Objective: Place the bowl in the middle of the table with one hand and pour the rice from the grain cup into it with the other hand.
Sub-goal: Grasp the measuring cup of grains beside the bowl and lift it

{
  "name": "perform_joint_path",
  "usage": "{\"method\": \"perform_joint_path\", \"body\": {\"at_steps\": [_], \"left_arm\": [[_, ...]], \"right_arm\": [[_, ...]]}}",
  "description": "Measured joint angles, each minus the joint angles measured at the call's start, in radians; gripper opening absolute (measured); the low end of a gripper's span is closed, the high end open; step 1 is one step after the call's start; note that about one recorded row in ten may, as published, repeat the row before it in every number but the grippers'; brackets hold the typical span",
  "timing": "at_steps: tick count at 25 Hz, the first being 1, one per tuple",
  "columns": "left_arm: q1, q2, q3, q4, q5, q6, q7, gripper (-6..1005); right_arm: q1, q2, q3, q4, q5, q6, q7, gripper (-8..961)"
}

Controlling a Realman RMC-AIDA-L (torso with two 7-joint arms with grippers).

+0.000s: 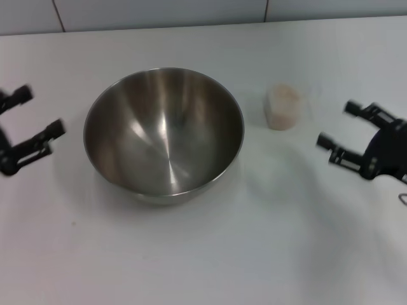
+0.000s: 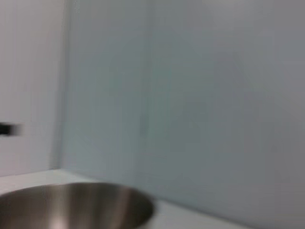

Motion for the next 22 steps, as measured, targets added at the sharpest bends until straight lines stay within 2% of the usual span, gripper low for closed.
{"method": "perform_joint_path", "body": {"at_steps": [2, 3, 4, 6, 10, 18, 22], "left_arm": [[0.020, 0.021, -0.008, -0.043, 0.000, 0.023, 0.015, 813], [0.029, 0.030, -0.009, -0.058, 0.000, 0.030, 0.019, 813], [0.036, 0.038, -0.009, -0.070, 0.001, 0.034, 0.021, 813], [0.046, 0.043, -0.009, -0.078, 0.007, 0.033, 0.021, 813], [0.057, 0.045, -0.016, -0.082, 0.011, 0.022, 0.028, 813], [0.046, 0.042, -0.014, -0.084, 0.012, 0.023, 0.036, 812], [0.042, 0.043, -0.011, -0.085, 0.012, 0.020, 0.036, 812]], "right_arm": [[-0.007, 0.000, 0.000, 0.031, 0.046, 0.035, -0.036, 843], [-0.012, 0.001, 0.000, 0.094, 0.137, 0.111, -0.106, 843], [-0.012, 0.001, 0.000, 0.094, 0.137, 0.111, -0.106, 843], [-0.010, 0.001, 0.000, 0.152, 0.228, 0.185, -0.179, 843], [0.017, 0.002, 0.000, 0.231, 0.327, 0.291, -0.288, 843], [0.085, 0.002, 0.000, 0.279, 0.333, 0.422, -0.319, 842], [0.094, 0.001, -0.004, 0.282, 0.333, 0.438, -0.321, 842]]}}
